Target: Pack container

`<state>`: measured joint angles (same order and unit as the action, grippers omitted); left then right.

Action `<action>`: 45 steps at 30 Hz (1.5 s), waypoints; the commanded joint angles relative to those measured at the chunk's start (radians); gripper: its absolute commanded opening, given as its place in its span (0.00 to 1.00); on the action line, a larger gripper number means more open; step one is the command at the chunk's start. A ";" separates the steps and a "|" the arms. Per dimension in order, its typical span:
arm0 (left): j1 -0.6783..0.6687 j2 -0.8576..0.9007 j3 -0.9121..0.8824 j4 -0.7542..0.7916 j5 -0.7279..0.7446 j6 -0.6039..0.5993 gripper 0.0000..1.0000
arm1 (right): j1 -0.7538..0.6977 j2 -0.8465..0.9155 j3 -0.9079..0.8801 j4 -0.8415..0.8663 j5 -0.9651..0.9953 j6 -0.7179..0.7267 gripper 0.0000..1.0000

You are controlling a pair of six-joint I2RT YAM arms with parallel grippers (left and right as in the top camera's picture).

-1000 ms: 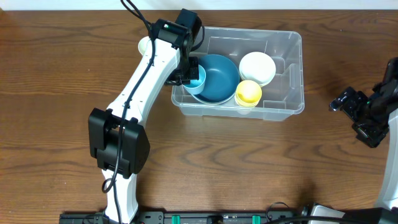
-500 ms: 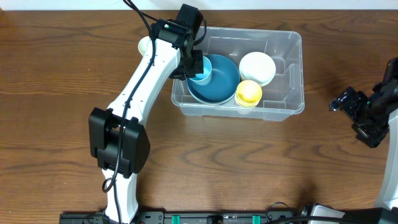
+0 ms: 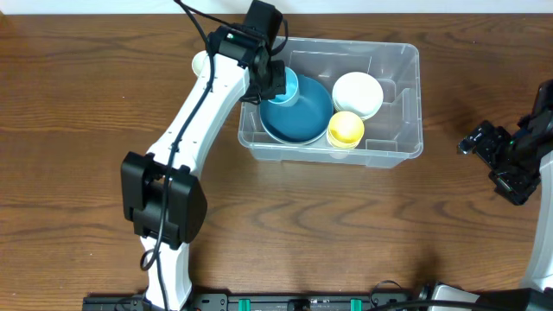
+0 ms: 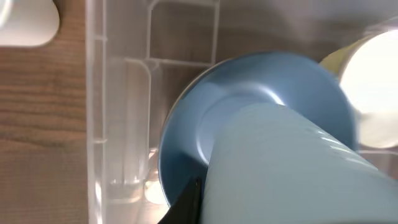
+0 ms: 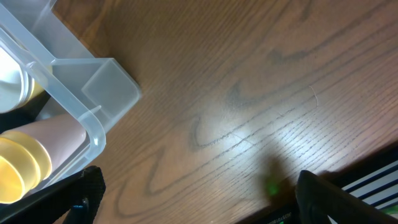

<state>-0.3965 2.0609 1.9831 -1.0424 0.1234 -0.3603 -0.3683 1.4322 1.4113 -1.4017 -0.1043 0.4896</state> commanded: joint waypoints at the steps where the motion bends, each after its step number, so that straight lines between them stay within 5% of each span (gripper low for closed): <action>1: -0.002 -0.132 0.023 0.006 0.000 0.019 0.06 | -0.005 -0.011 0.000 -0.001 -0.001 0.011 0.99; 15: -0.075 -0.337 0.022 -0.020 0.000 0.066 0.06 | -0.005 -0.011 0.000 -0.001 -0.001 0.011 0.99; 34: -0.318 -0.346 0.022 -0.031 -0.003 0.196 0.06 | -0.005 -0.011 0.000 -0.001 -0.001 0.011 0.99; 45: -0.340 -0.344 0.022 -0.132 -0.003 0.211 0.06 | -0.005 -0.011 0.000 -0.001 -0.001 0.010 0.99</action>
<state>-0.7357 1.7298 1.9873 -1.1641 0.1246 -0.1738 -0.3683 1.4322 1.4113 -1.4014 -0.1043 0.4896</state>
